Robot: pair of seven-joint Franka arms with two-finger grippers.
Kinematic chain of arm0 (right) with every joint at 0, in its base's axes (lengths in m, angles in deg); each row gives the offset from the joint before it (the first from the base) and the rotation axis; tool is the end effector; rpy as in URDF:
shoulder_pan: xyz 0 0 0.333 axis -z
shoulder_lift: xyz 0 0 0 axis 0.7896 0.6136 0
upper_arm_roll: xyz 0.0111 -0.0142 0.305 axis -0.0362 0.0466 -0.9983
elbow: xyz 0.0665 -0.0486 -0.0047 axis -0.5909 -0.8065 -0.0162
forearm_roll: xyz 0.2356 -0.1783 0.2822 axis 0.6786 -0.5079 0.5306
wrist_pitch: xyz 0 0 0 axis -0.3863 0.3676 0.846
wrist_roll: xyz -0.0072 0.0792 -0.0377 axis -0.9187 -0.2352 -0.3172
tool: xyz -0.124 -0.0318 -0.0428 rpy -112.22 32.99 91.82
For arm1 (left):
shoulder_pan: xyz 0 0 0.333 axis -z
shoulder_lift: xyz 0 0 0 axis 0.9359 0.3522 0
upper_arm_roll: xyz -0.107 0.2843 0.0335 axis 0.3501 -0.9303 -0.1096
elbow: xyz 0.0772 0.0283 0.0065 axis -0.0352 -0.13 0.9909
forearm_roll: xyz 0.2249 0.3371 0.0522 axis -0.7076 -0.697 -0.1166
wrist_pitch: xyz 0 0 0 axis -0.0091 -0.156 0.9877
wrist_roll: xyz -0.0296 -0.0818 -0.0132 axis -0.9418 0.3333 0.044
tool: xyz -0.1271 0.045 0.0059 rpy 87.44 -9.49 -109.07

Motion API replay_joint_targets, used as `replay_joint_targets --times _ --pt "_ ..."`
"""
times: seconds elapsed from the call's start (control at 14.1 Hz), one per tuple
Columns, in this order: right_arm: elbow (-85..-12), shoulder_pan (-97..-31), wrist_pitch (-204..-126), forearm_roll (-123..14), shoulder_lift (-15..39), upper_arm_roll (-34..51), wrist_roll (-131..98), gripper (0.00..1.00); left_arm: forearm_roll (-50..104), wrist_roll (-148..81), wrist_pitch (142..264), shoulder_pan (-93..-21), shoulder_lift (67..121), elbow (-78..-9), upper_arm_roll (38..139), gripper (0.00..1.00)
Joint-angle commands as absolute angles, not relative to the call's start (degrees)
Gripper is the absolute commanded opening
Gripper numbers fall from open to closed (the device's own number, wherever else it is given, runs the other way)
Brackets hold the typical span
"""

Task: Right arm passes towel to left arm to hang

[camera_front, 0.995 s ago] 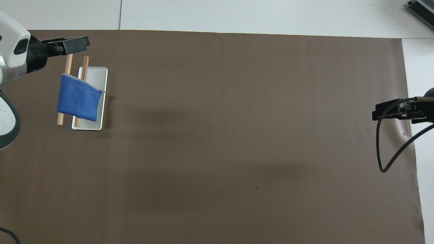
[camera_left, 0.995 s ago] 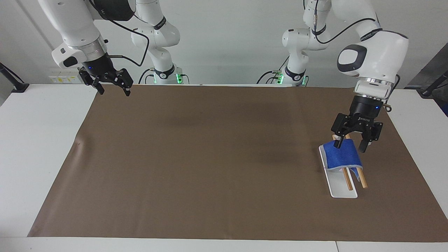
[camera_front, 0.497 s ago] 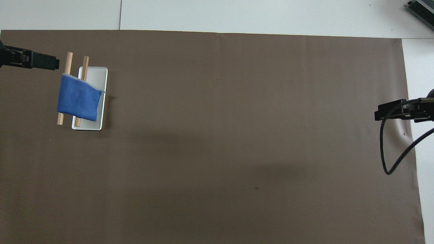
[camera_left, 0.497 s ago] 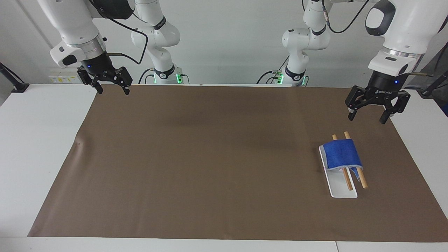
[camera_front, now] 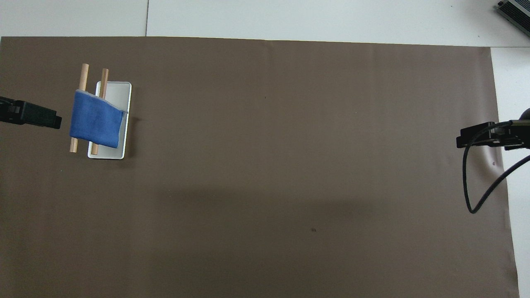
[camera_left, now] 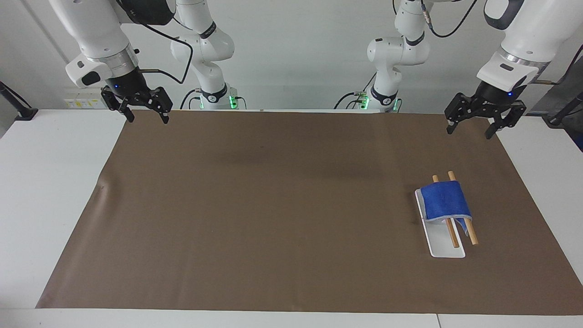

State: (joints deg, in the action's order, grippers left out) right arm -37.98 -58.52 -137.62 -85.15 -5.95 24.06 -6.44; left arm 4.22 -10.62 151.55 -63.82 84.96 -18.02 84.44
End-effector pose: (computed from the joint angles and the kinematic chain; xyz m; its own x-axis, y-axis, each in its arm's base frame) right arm 0.5563 -0.0181 0.5880 0.9982 -0.0605 -0.0050 -0.0606 -0.9981 -0.0089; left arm 0.5709 -0.0503 0.6233 0.9768 -0.2101 0.0410 -0.2115 -0.9769 0.0311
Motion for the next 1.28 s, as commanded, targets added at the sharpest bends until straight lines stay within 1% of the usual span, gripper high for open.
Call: replay_joint_targets --times 0.0,0.14,0.57,1.21 --pt "-39.1 -58.1 -137.2 -84.4 -7.0 24.0 -7.8 1.0 3.1 -10.6 151.7 -64.1 81.3 -24.3 84.4 1.0" --pt "-40.0 -58.2 -137.2 -84.4 -7.5 23.9 -7.8 1.0 3.0 -10.6 151.6 -64.1 80.5 -25.9 84.4 1.0" --pt "-40.5 -58.0 -137.3 -84.4 -7.6 24.0 -7.6 1.0 3.0 -10.7 150.9 -65.0 80.5 -25.6 84.4 1.0" --pt "-40.6 -57.8 -137.2 -84.4 -7.8 24.0 -7.1 1.0 1.1 -11.9 151.9 -64.3 80.6 -25.6 84.5 1.0"
